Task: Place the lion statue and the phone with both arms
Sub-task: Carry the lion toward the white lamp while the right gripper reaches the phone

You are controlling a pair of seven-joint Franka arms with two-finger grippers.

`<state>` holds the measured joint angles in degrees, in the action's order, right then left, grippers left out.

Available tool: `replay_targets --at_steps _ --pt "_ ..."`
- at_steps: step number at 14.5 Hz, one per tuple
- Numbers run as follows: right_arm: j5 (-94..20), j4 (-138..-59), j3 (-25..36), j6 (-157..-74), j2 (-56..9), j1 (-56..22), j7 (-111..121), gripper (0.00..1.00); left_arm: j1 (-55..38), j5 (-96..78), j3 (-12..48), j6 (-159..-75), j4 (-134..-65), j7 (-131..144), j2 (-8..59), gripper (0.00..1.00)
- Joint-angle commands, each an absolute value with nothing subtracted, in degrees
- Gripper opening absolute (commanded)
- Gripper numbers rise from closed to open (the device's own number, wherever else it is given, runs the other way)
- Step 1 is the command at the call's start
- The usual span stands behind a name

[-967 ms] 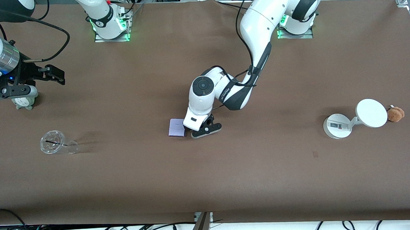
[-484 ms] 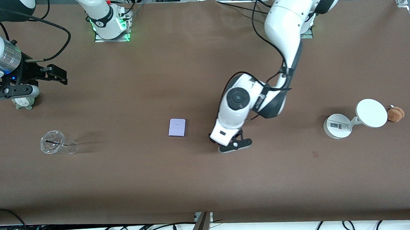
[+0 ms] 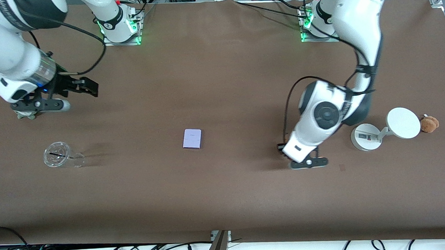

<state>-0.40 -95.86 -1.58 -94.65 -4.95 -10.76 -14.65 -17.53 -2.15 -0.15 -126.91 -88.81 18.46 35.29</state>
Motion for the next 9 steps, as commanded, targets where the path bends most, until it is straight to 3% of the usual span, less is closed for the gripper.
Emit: replay_targets --at_steps 1,4,9 --pt "-1.2 -94.3 -1.4 -97.5 -9.0 -13.5 -20.5 1.0 -9.9 -2.2 2.1 -127.4 -99.6 6.3 28.2 0.0" --pt "-1.2 -92.6 -1.4 -103.4 -15.4 -17.2 -26.3 1.0 -4.4 -2.2 2.2 -127.1 -105.2 -1.5 26.1 0.0" --pt "-1.0 -82.8 -1.4 -104.2 -28.1 -22.1 -28.4 1.0 -2.1 -2.2 2.1 -127.4 -106.1 -1.8 27.5 0.0"
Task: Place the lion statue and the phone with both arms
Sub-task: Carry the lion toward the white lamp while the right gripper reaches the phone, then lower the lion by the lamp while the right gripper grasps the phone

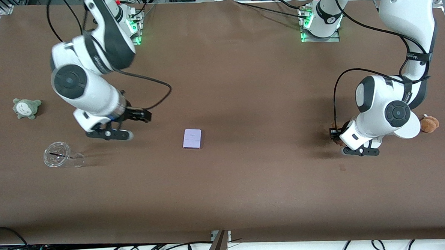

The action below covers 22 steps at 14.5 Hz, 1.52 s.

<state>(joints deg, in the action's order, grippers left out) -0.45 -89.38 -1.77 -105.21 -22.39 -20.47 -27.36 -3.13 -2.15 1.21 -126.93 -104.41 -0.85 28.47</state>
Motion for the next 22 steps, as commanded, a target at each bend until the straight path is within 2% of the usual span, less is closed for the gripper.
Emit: replay_targets --at_steps 1,6,15,22 --pt "-1.1 -81.7 -1.4 -105.9 -30.3 -22.3 -28.5 1.0 -1.8 -2.2 2.2 -127.6 -106.1 -1.8 28.0 0.0" --pt "-1.1 -81.7 -1.4 -119.1 -37.2 -25.0 -28.5 1.0 -1.5 -2.2 2.2 -128.2 -106.1 -1.8 29.4 0.0" --pt "-0.4 -81.7 -1.3 -126.0 -43.8 -29.2 -34.3 1.0 -1.4 -1.3 2.1 -138.8 -108.5 -2.3 31.1 0.0" --pt "-0.3 -82.1 -1.2 -131.9 -47.6 -30.6 -36.1 1.0 -1.4 -1.1 2.0 -138.6 -108.6 -2.1 31.4 0.0"
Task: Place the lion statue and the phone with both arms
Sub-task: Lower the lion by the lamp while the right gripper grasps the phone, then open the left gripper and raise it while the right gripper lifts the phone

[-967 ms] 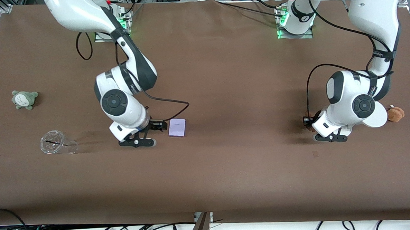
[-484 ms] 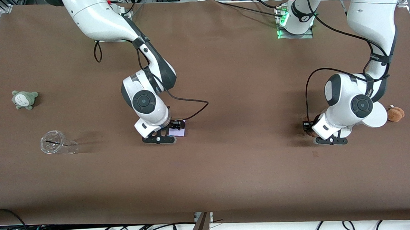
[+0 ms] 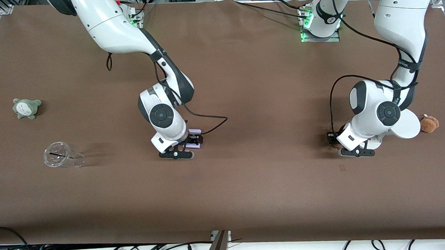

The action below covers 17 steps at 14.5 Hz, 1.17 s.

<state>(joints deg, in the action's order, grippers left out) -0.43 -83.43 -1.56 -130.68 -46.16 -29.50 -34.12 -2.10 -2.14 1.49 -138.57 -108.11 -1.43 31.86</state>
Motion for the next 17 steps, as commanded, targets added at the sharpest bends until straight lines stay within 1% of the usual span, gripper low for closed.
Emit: replay_targets --at_steps 1,2,3,4,8,12,14,15,17 --pt "-0.3 -82.1 -1.2 -132.4 -48.0 -30.8 -36.2 1.0 -1.4 -1.1 2.0 -138.1 -108.5 -2.1 31.4 0.03" --pt "-0.3 -82.1 -1.1 -133.0 -48.4 -30.8 -36.2 1.0 -1.4 -1.1 2.0 -137.2 -108.3 -2.2 31.3 0.3" --pt "-0.3 -82.1 -1.1 -133.8 -48.9 -30.9 -36.3 1.0 -1.4 -1.1 2.0 -136.6 -108.2 -2.2 31.1 0.79" --pt "-0.3 -82.1 -1.0 -134.5 -49.5 -31.4 -36.6 1.0 -1.4 -1.1 2.0 -136.5 -108.1 -2.2 31.1 1.0" --pt "0.9 -82.1 -0.9 -135.4 -50.2 -31.7 -38.0 1.0 -1.3 -1.1 2.1 -135.5 -108.0 -2.0 29.5 1.0" --pt "0.9 -82.2 -0.7 -135.4 -50.4 -31.6 -37.8 1.0 -1.4 -1.4 2.2 -126.4 -105.4 -2.0 26.0 1.0" --pt "0.9 -82.2 -0.4 -135.3 -50.4 -31.6 -37.9 0.98 -1.8 -1.4 2.2 -122.2 -105.0 -1.5 21.6 1.0" --pt "1.0 -82.2 -0.3 -135.4 -50.4 -31.6 -37.8 0.86 -2.0 -1.4 2.2 -120.2 -105.0 -1.3 19.3 1.0" --pt "1.8 -82.2 -0.3 -135.4 -50.4 -31.6 -37.7 0.45 -2.0 -1.2 2.1 -115.0 -104.5 -1.4 14.5 1.0"
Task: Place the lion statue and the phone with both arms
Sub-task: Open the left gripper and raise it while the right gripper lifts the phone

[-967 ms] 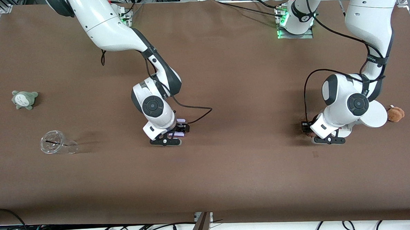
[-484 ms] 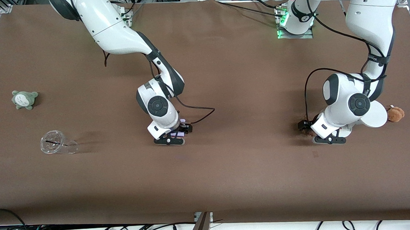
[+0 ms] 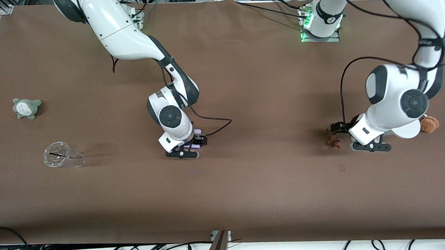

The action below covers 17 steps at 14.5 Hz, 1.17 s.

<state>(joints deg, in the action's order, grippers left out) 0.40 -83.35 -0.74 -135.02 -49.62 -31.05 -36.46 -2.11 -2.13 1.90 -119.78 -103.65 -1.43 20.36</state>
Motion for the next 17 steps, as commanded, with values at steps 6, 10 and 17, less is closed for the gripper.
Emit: replay_targets --at_steps 6,10,17 --pt "1.4 -82.1 0.4 -124.7 -43.4 -28.1 -29.0 0.12 -1.5 -1.1 1.8 -87.5 -86.2 -1.1 10.8 1.0" --pt "1.2 -82.4 0.5 -113.3 -35.7 -24.4 -22.7 0.12 -1.1 -1.2 1.6 -82.5 -83.5 0.6 4.8 1.0" --pt "1.2 -92.4 6.6 -109.2 -22.1 -22.1 -11.8 0.13 0.6 -1.1 2.1 -85.0 -93.8 2.6 -3.0 1.0"
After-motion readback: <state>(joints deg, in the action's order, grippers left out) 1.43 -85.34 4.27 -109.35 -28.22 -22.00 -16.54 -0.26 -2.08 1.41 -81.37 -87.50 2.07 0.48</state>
